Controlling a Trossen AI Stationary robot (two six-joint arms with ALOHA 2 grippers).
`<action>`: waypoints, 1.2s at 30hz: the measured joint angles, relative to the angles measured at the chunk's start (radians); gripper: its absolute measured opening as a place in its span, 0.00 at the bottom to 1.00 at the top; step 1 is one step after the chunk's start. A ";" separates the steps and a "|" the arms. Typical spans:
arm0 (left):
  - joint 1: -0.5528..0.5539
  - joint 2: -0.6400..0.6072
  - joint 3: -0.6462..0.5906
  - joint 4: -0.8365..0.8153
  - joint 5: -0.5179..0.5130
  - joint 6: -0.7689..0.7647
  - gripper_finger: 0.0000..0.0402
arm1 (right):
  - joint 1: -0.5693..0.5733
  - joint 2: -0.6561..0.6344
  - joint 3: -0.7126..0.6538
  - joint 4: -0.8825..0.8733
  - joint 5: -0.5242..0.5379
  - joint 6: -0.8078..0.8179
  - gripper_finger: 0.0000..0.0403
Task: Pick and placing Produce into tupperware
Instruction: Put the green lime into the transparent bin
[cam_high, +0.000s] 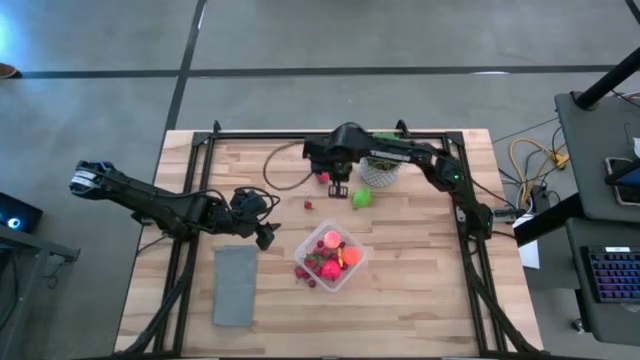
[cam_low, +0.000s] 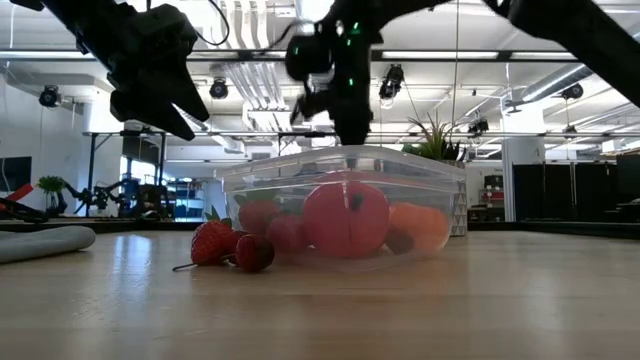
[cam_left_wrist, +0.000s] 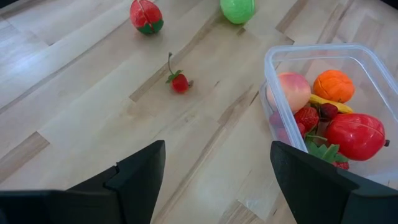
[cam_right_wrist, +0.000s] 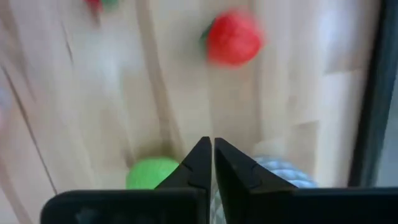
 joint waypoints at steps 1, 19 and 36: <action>0.000 0.000 0.000 0.000 0.000 0.000 0.69 | -0.004 -0.020 0.006 0.018 -0.001 0.016 0.04; 0.018 0.008 0.000 -0.007 -0.012 -0.025 0.69 | 0.002 -0.220 -0.072 -0.158 0.043 0.725 0.59; 0.065 0.001 0.000 -0.169 -0.059 0.155 0.69 | 0.251 -0.496 -0.666 0.201 0.157 1.651 0.65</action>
